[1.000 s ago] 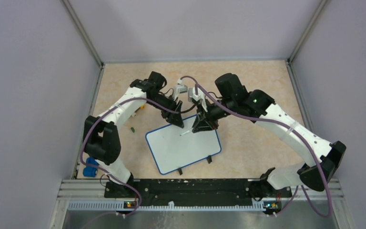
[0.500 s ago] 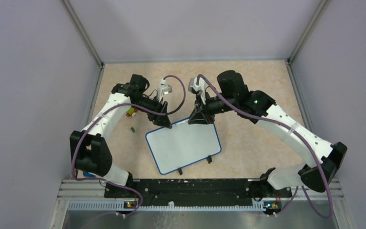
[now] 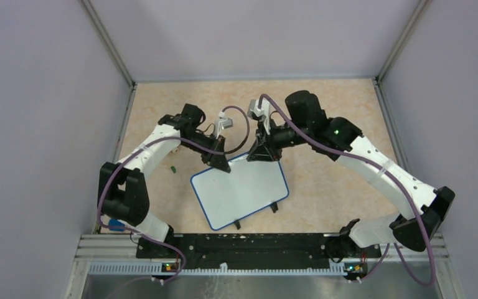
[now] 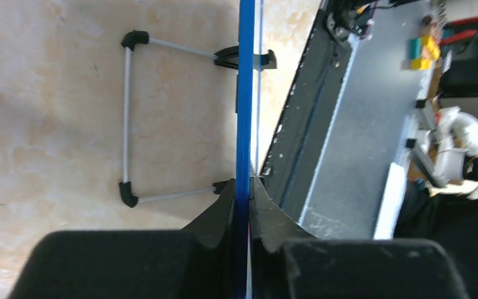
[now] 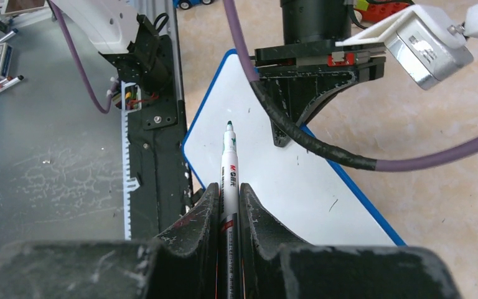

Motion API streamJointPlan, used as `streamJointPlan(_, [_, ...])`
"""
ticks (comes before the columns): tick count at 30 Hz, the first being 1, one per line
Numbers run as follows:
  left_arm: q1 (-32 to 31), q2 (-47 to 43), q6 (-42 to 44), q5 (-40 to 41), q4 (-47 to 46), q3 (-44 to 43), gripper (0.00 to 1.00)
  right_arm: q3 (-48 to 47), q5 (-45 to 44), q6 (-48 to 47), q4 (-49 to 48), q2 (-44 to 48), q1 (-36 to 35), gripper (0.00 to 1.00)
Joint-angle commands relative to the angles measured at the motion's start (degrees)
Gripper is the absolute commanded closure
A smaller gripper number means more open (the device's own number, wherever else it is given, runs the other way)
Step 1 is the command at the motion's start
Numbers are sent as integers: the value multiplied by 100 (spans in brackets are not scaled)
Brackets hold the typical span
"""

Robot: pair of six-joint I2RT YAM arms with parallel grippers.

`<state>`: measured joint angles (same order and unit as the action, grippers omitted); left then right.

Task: Write a sentence on the whiteboard
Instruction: Adjust the whiteboard at the center of the board, then hold the whiteboard on the whiteboard stand.

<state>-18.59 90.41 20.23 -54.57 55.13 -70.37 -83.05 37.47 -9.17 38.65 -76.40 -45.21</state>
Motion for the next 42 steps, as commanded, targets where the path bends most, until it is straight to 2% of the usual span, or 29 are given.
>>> streamJointPlan(1, [13, -530, -556, 198, -631, 351, 91, -242, -73, 229, -32, 241, 47, 100])
streamJointPlan(7, [13, -1060, -1032, 505, -1196, 950, 95, -236, 80, 216, -47, 238, 47, 100])
streamJointPlan(9, [19, -1144, -1101, 549, -1279, 1048, 93, -230, 271, -18, 5, 231, 52, 100])
streamJointPlan(12, [36, -1221, -1238, 547, -1414, 1165, 82, -205, 559, -255, 57, 231, 47, 100])
streamJointPlan(16, [244, -1272, -1259, 373, -1421, 1072, 56, -112, 710, -353, 28, 245, 47, 100])
streamJointPlan(22, [805, -1269, -895, 84, -912, 567, 44, 245, 663, -602, 73, 308, 47, 100])
streamJointPlan(24, [973, -1321, -672, -6, -659, 433, 36, 428, 603, -647, 4, 342, 33, 100])
streamJointPlan(27, [1106, -1411, -257, 26, -258, 313, 34, 651, 533, -741, -166, 397, -84, 100])
streamJointPlan(34, [1125, -1542, 424, -114, 473, 396, 35, 837, -93, -533, -700, 79, -696, 100])
streamJointPlan(42, [1121, -1482, 724, -510, 636, 380, 38, 628, -783, -417, -1067, -363, -1334, 100])
